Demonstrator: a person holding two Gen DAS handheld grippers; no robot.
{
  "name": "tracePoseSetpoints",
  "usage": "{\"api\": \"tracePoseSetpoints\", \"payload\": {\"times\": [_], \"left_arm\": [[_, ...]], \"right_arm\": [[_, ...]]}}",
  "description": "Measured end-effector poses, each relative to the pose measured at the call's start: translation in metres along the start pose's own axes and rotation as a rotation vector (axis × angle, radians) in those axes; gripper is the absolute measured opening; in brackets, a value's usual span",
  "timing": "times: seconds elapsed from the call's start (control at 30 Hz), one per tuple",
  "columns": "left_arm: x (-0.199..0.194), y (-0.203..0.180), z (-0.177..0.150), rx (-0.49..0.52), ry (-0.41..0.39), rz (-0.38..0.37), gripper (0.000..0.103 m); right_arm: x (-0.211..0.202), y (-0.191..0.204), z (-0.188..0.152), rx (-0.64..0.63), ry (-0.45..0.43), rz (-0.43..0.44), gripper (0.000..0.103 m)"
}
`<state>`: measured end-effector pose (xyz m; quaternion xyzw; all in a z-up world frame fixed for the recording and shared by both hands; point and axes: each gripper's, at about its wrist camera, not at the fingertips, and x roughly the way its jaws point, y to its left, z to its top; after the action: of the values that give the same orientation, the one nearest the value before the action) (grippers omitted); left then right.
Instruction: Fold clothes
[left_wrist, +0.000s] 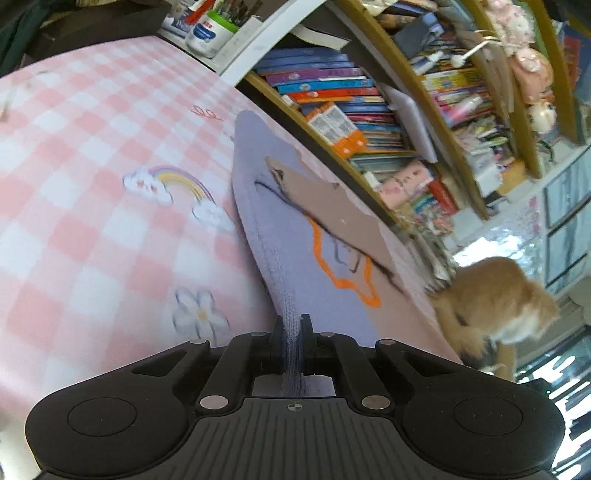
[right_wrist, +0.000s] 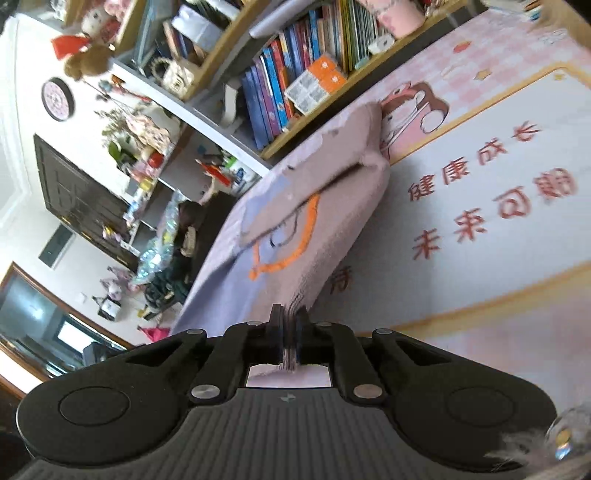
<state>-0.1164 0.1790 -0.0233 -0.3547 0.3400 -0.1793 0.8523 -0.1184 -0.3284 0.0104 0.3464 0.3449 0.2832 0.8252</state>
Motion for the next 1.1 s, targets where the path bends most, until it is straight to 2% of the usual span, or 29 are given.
{"api": "tracePoseSetpoints", "payload": {"times": [0.17, 0.27, 0.47, 0.57, 0.77, 0.97, 1.1], "left_arm": [[-0.016, -0.002, 0.004, -0.074, -0.097, -0.183, 0.004], [-0.013, -0.004, 0.023, -0.097, -0.163, -0.263, 0.004], [0.018, -0.002, 0.079, -0.148, -0.294, -0.323, 0.004], [0.043, 0.001, 0.105, -0.171, -0.309, -0.32, 0.004], [0.094, 0.012, 0.143, -0.192, -0.29, -0.231, 0.005], [0.132, 0.034, 0.159, -0.217, -0.239, -0.155, 0.005], [0.151, 0.042, 0.166, -0.203, -0.206, -0.107, 0.007]], "right_arm": [[-0.02, 0.016, 0.006, -0.027, -0.094, 0.101, 0.005], [-0.011, 0.024, 0.029, -0.054, -0.149, 0.159, 0.005], [0.016, 0.033, 0.09, -0.093, -0.291, 0.207, 0.005], [0.037, 0.03, 0.119, -0.094, -0.33, 0.184, 0.005], [0.085, 0.008, 0.16, -0.071, -0.335, 0.099, 0.005], [0.123, -0.032, 0.179, -0.01, -0.293, 0.016, 0.005], [0.131, -0.048, 0.182, 0.0, -0.291, -0.02, 0.005]]}}
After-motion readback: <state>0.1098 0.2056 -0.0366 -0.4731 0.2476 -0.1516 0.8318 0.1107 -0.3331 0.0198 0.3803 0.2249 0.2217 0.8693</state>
